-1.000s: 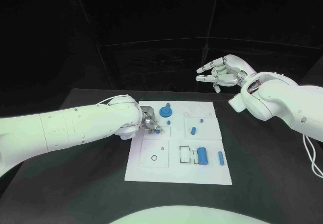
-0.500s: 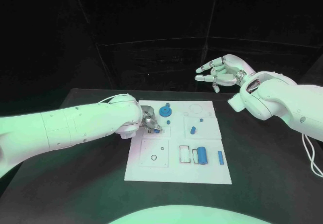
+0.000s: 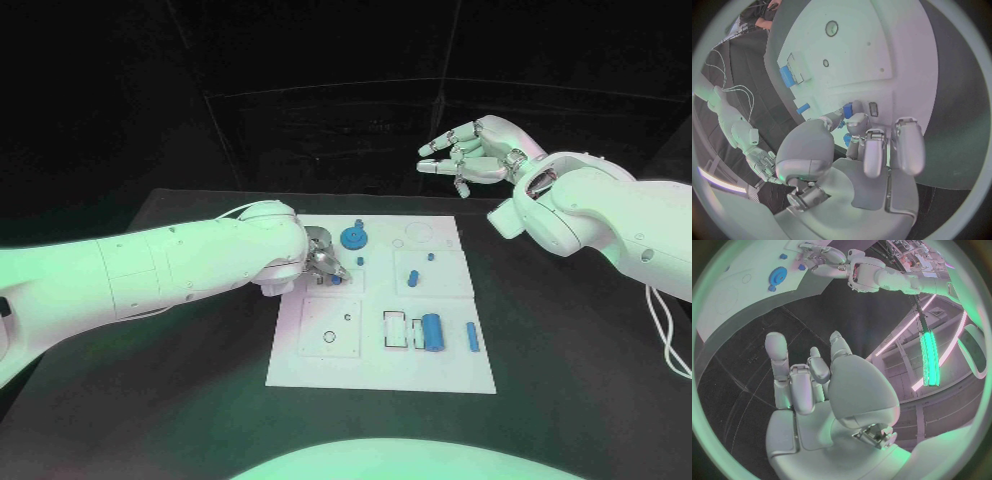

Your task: Assemble the parts on the task board

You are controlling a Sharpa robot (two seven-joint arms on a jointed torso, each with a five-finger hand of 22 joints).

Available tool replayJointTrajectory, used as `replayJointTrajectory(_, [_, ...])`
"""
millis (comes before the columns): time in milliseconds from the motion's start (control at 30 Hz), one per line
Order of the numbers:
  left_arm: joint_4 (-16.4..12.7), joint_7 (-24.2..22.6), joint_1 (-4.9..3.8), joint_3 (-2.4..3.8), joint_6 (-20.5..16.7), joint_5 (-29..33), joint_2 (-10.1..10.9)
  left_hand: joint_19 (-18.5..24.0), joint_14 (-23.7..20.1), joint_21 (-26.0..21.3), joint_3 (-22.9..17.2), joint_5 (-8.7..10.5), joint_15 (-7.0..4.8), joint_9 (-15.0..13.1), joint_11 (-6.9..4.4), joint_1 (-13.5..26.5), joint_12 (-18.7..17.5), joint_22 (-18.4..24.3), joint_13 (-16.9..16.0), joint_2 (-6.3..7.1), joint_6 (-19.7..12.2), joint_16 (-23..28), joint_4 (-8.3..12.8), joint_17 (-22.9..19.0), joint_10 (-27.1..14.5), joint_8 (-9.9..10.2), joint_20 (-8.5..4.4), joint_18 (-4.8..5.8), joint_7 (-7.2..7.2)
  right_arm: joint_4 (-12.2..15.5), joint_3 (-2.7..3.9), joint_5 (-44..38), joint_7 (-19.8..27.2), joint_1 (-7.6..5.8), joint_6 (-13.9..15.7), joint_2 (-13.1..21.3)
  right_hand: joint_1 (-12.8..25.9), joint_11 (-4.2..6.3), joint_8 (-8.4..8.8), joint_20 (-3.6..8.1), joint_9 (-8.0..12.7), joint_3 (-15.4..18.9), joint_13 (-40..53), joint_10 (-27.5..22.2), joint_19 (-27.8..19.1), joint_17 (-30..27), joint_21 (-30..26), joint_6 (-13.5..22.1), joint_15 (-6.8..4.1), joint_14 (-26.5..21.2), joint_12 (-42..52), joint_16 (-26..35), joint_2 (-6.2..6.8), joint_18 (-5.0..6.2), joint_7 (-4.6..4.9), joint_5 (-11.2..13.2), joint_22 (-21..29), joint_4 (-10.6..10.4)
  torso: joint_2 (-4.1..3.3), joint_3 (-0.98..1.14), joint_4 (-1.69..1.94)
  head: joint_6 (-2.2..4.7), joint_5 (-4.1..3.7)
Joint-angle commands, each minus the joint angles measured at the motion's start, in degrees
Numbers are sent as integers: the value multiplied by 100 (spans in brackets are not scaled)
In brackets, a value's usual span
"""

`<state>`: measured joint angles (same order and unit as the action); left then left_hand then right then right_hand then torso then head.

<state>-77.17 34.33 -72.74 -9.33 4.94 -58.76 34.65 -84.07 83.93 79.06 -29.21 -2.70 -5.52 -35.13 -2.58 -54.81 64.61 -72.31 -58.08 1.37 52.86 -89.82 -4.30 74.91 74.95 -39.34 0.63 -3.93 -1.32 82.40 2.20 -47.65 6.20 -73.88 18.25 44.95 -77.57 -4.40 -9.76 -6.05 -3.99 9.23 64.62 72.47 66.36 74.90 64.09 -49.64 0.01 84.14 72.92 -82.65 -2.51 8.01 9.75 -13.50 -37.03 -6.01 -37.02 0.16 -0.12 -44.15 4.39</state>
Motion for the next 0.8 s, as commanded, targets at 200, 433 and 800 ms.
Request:
replayJointTrajectory(200, [87,81,1,-7,164,105,-44,-151,607,83,168,-15,-54,9,-8,85,71,-90,-57,-15,72,-18,-69,1509,73,-30,-47,72,1,4,4,-4,8,-14,-72,-9,11,-4,-26,6,0,31,2,-8,-21,87,-25,-3,-8,278,-19,32,-27,116,-31,-15,5,10,4,3,10,-8,-9])
replayJointTrajectory(433, [140,84,-1,-7,133,117,-52,-157,607,96,252,-14,-59,13,-13,120,90,-112,-73,-39,91,-18,-116,1509,90,-31,-53,75,9,6,4,-4,9,-14,-85,-9,16,-4,-28,6,-1,37,5,-5,-25,82,-29,-5,-8,277,-16,35,-30,118,-32,-15,14,4,3,-2,7,-3,-10])
replayJointTrajectory(800, [120,-15,-4,-3,-74,151,15,-164,607,124,1288,-8,-77,36,-33,654,113,-168,-79,303,146,-18,-590,1509,110,-24,-71,82,34,1,4,-4,16,-14,-88,-10,17,-3,-29,6,0,40,-9,-14,-32,69,-38,-5,-9,275,-26,43,-34,120,-32,-16,30,2,-2,-10,16,24,-30])
